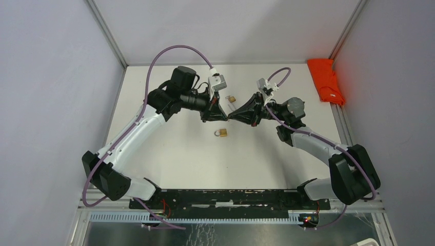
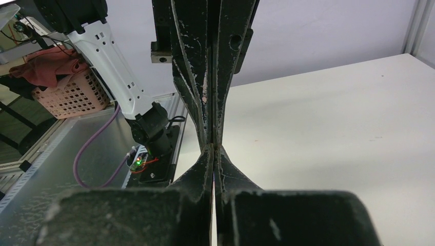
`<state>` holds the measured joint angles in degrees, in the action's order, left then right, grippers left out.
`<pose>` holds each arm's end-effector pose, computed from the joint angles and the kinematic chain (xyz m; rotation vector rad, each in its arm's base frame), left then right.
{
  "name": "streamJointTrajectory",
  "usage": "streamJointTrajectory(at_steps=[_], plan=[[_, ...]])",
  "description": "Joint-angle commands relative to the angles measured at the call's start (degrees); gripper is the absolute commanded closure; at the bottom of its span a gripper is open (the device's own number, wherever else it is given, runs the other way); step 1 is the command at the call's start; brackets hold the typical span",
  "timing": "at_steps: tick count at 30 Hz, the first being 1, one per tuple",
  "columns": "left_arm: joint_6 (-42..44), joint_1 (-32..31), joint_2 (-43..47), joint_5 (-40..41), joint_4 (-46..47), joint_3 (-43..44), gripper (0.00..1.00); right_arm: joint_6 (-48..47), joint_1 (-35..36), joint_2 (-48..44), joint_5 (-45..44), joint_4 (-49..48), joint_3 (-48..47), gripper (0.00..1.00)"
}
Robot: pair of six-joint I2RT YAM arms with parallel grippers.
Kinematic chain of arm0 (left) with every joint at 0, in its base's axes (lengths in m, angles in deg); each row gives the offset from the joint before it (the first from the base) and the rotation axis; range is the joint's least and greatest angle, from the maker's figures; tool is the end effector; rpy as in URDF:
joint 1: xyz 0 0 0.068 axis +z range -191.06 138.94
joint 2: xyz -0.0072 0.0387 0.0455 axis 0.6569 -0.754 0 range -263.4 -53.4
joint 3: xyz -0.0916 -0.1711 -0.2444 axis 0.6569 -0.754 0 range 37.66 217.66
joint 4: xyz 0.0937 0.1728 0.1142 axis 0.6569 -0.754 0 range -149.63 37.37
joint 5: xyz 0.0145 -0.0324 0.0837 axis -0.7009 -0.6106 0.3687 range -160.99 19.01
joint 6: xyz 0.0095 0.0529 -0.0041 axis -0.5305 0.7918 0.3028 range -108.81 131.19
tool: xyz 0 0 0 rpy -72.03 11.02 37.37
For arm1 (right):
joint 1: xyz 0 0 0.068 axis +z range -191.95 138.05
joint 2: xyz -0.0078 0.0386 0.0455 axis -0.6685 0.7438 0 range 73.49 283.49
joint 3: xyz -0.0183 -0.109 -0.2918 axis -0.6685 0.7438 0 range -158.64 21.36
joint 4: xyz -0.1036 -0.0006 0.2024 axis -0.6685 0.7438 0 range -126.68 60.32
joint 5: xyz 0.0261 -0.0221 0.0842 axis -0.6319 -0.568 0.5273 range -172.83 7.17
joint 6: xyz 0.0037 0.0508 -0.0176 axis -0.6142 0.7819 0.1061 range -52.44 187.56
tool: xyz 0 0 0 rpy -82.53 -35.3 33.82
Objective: Unlock with the key
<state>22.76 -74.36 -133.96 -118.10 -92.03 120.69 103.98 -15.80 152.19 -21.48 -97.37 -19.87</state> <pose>0.1979 -0.1614 0.4237 1.2473 1.8003 -1.1177 0.2069 0.1364 0.3688 -0.9366 1.2498 1.5032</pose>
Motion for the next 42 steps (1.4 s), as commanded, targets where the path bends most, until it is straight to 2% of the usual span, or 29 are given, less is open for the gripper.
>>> streamJointTrajectory(at_steps=[1,3,8,12,16,19,22,25,28,35,39,42], plan=[[1.88,-0.03,2.42,-0.35,7.05,0.82,0.98,-0.15,1.45,-1.1,3.5,1.07,0.55,1.0],[1.76,-0.04,2.33,0.01,7.05,0.76,0.98,-2.39,1.44,-1.88,2.03,4.47,0.3,1.0],[1.61,-0.05,2.2,1.46,7.05,0.57,0.88,-8.43,1.44,-4.95,-1.64,13.09,-0.47,1.0],[1.75,-0.04,1.83,1.76,7.05,0.56,0.85,-12.47,1.38,-6.65,-2.92,18.97,-1.57,1.0],[1.7,-0.03,1.39,1.32,7.05,0.56,0.95,-13.19,1.44,-7.02,-3.72,20.09,-1.66,1.0],[1.62,-0.05,1.18,1.97,7.06,0.73,0.95,-13.74,1.44,-7.32,-4.55,20.95,-1.57,1.0],[1.49,-0.01,0.87,3.93,7.05,0.87,0.92,-15.58,1.31,-7.79,-5.55,23.27,-1.65,1.0],[0.24,-0.06,-0.13,8.01,8.48,-0.11,0.9,-21.52,1.18,-8.67,-8.72,32.03,-2.76,1.0],[-3.27,-0.01,-3.88,16.06,10.03,0.58,0.89,-28.14,0.43,-9.58,-13.95,43.16,-4.59,1.0],[-15.31,-0.04,-20.48,36.47,0.86,11.89,0.89,-29.72,-3.35,-15.56,-22.85,50.66,1.13,1.0],[-20.58,0.03,-28.12,39.32,-2.71,11.5,0.85,-29.26,-4.77,-18.88,-26.61,53.9,3.67,1.0],[-22.65,-0.12,-30.01,40.33,-1.98,6.8,0.76,-29.72,-5.22,-21.46,-28.68,56.36,5.03,1.0]])
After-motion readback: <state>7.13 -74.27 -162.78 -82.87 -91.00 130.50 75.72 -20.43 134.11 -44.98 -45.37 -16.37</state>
